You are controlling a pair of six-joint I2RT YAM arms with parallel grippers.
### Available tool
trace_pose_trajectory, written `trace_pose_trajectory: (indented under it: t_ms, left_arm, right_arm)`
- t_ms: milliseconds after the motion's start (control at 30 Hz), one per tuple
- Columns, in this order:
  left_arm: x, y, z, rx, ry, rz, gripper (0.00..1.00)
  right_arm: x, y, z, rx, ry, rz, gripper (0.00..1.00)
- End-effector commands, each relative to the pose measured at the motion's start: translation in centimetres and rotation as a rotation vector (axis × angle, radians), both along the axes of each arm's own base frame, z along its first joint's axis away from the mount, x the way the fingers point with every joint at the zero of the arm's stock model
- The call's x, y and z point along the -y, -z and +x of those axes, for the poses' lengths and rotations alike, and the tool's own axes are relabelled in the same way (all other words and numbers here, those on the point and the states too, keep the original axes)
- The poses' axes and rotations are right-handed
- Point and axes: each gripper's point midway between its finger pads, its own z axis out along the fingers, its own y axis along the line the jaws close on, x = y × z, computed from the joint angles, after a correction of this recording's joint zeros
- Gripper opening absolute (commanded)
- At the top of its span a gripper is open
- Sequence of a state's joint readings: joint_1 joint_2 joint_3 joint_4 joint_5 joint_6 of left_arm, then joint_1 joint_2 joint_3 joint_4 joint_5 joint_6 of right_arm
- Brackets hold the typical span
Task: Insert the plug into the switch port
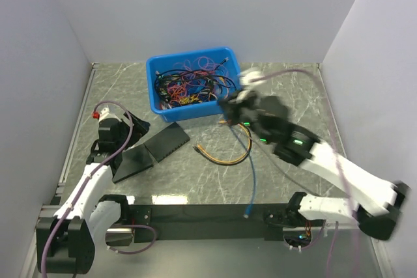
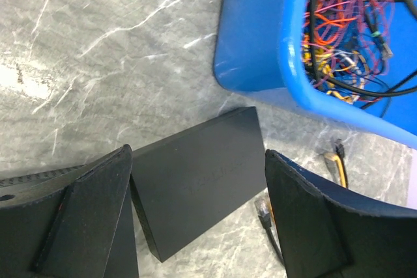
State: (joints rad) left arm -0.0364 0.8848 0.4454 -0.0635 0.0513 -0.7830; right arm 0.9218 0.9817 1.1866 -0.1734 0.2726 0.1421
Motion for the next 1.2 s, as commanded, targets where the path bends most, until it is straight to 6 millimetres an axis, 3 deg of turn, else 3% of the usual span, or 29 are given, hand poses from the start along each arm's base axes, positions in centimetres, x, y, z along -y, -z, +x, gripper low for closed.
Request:
trace_pose_trajectory:
  t_ms: [0, 100, 200, 400, 433, 567, 833, 1167]
  left_arm:
    - [-0.1, -1.3, 1.5, 0.044, -0.019, -0.006, 0.89]
    - [0.0, -0.7, 2.3, 0.042, -0.024, -0.019, 0.88]
    - [0.0, 0.3, 2.7, 0.018, -0.035, -0.032, 0.87]
    - [0.1, 1.2, 3.4, 0.01, -0.046, -0.051, 0.87]
    - [0.0, 1.8, 3.8, 0.0, -0.056, -0.046, 0.87]
    - [-0.1, 2.3, 4.3, -0.004, -0.062, -0.046, 0.87]
    - [0.7, 4.6, 5.4, -0.048, -0.034, -0.067, 0.86]
    - [2.9, 6.2, 4.7, -0.081, 0.014, -0.06, 0.86]
  right_arm:
    - [-2.1, 8.3, 1.9, -0.17, 0.022, -0.179, 0.0]
    - [-4.3, 13.5, 1.9, -0.269, -0.042, -0.239, 0.0]
    - [-6.5, 17.2, 0.9, -0.335, -0.123, -0.259, 0.0]
    - [-9.8, 23.3, -0.8, -0.425, -0.197, -0.338, 0.0]
    - [-11.5, 24.9, -1.6, -0.447, -0.248, -0.326, 0.0]
    - [-12.8, 28.2, -2.5, -0.505, -0.293, -0.353, 0.0]
    - [-15.4, 31.3, -2.9, -0.554, -0.332, -0.384, 0.0]
    - [-17.9, 32.9, -3.3, -0.611, -0.371, -0.396, 0.0]
